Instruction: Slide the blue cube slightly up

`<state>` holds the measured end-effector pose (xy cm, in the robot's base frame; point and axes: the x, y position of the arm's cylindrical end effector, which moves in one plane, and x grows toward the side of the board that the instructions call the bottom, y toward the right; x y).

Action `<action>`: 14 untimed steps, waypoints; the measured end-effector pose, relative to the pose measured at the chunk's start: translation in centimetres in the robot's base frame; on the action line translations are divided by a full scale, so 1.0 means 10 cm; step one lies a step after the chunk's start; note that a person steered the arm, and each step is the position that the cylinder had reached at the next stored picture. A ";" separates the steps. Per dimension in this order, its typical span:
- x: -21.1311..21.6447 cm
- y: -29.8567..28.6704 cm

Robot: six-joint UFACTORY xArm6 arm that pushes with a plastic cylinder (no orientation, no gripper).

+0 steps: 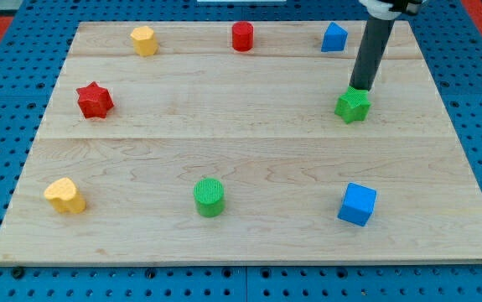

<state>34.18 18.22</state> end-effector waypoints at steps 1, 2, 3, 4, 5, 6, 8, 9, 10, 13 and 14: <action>-0.21 0.07; -0.29 0.07; -0.30 0.04; -0.30 0.03; -0.30 0.04; -0.30 0.04; -0.30 0.04; -0.30 0.04; -0.30 0.01; 0.39 1.22; 1.43 1.46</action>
<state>48.48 32.84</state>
